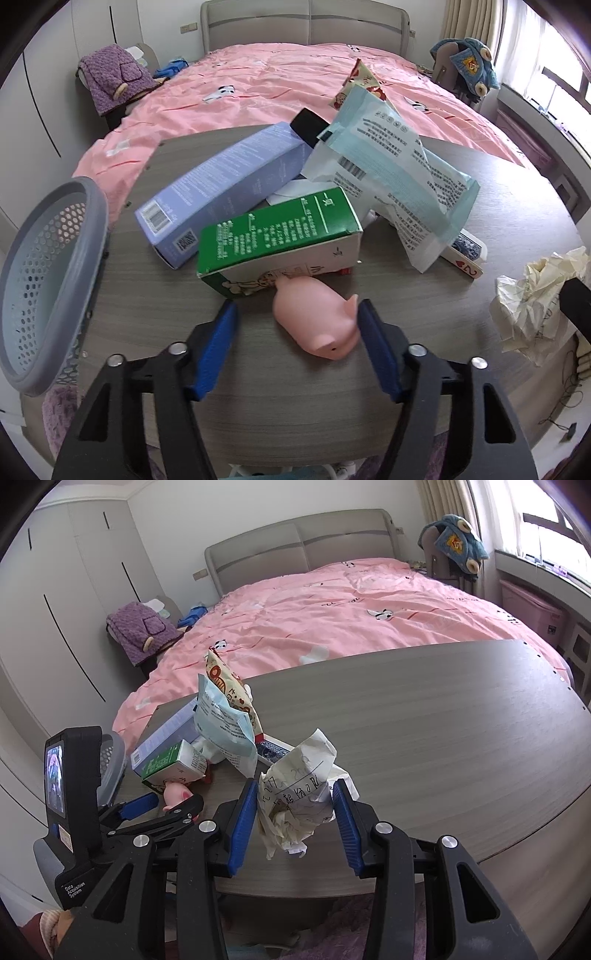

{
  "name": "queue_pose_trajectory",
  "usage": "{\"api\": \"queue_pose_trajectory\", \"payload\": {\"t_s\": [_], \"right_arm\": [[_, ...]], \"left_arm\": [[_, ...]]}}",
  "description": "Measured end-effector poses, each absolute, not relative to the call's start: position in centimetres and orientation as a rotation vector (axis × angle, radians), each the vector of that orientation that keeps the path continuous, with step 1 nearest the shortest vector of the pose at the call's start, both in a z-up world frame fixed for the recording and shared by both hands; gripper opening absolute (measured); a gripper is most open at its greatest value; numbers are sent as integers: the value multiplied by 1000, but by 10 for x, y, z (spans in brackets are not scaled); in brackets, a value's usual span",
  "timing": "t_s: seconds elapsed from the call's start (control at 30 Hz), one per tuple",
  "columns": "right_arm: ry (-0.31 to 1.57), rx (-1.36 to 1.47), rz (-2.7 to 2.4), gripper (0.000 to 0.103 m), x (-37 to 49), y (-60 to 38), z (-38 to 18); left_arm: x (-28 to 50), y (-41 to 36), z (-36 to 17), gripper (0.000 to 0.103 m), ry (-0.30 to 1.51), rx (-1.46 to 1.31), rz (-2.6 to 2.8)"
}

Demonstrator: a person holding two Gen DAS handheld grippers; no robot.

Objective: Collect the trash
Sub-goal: 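Grasp the pink toy pig with the left gripper and lift it, then carry the pig and the crumpled paper over the grey basket with both grippers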

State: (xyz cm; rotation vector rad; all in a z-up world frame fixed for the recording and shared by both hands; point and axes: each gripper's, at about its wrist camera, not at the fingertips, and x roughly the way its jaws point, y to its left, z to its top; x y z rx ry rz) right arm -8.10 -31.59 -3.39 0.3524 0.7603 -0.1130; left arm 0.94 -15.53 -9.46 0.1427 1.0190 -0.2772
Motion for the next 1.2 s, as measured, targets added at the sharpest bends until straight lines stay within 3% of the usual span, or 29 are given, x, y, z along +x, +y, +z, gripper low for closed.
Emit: {"api": "queue_pose_trajectory", "payload": {"t_s": [0.1,0.63,1.2], "right_arm": [[761,355,-112,41,-81,-316,-34],[749,313,-76,41,-76,-287,-18],[710,232,171,41,-8,-178,18]], "left_arm": [[7,-154,-93,43,1017,140,-303],[-17,-116,-50,42,893,137,-294],[13,13,-3,42,784,80,-75]]}}
